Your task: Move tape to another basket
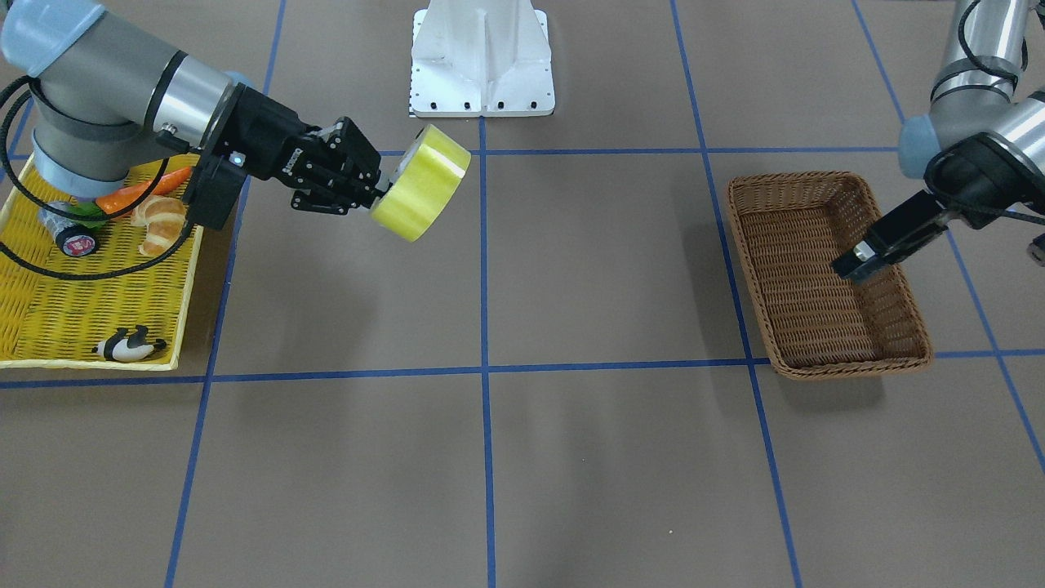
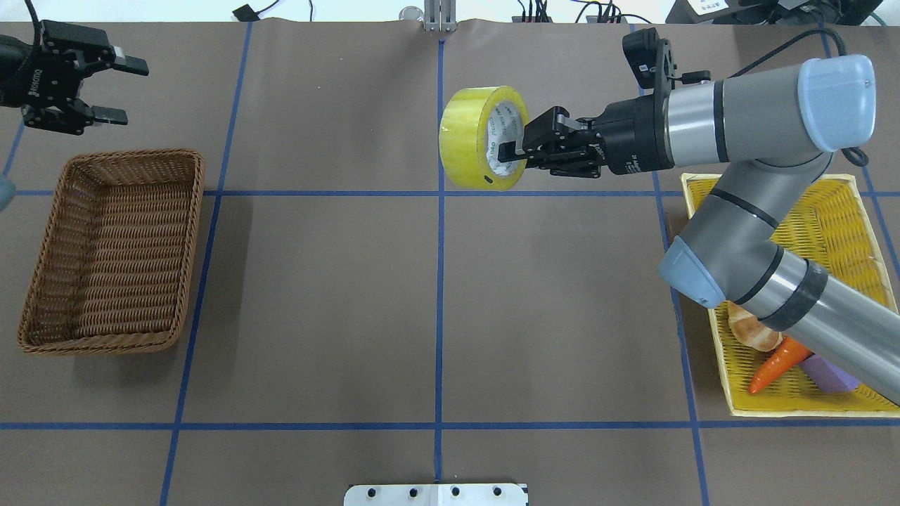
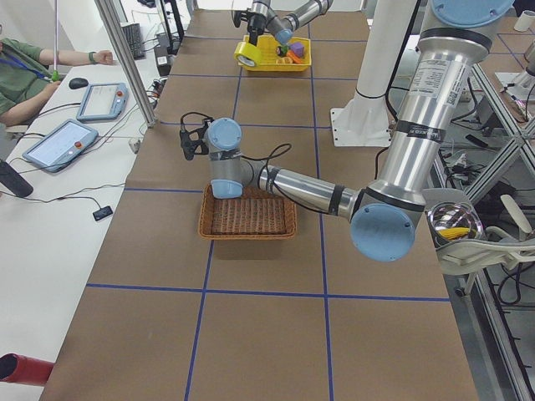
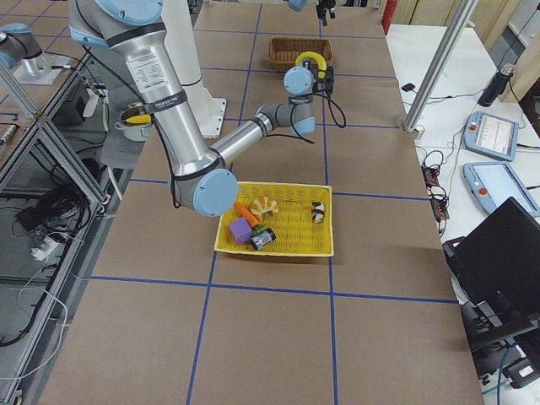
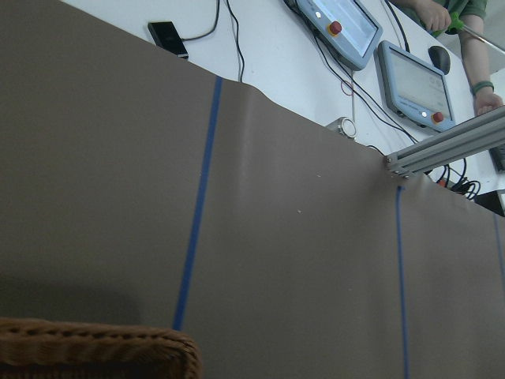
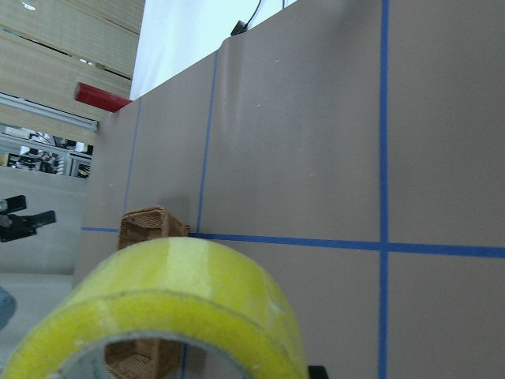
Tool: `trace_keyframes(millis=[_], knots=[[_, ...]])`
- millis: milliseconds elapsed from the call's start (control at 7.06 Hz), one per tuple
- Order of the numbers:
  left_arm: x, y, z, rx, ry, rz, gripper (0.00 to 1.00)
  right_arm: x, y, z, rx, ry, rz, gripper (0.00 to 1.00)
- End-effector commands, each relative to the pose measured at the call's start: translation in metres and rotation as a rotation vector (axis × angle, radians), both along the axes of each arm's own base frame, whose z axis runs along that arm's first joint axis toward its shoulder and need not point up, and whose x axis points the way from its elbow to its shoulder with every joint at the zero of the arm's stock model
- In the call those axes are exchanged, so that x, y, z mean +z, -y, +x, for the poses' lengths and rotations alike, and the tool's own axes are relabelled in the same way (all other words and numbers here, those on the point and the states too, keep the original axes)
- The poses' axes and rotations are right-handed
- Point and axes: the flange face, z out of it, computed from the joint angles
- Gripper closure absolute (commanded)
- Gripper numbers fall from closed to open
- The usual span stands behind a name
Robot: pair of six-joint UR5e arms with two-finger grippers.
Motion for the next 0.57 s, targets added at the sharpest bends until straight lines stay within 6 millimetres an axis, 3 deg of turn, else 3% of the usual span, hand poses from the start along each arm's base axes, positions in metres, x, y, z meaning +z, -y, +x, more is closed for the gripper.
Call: trace_keyframes(millis=[0,283,425], knots=[[-0.048,-0.029,0.050,0.099,-0.219,-0.027,0.01,-0.037,-0.046,-0.015,-0.051,0.112,-0.041,1.00],[-0.095,-0.058,0.099,0.173,-0.410,-0.037,0.01,-0.062,-0.089,-0.047,-0.058,0.189,-0.042,1.00],[-0.108,-0.066,0.100,0.190,-0.437,-0.030,0.01,-0.065,-0.103,-0.058,-0.087,0.197,-0.039,1.00]])
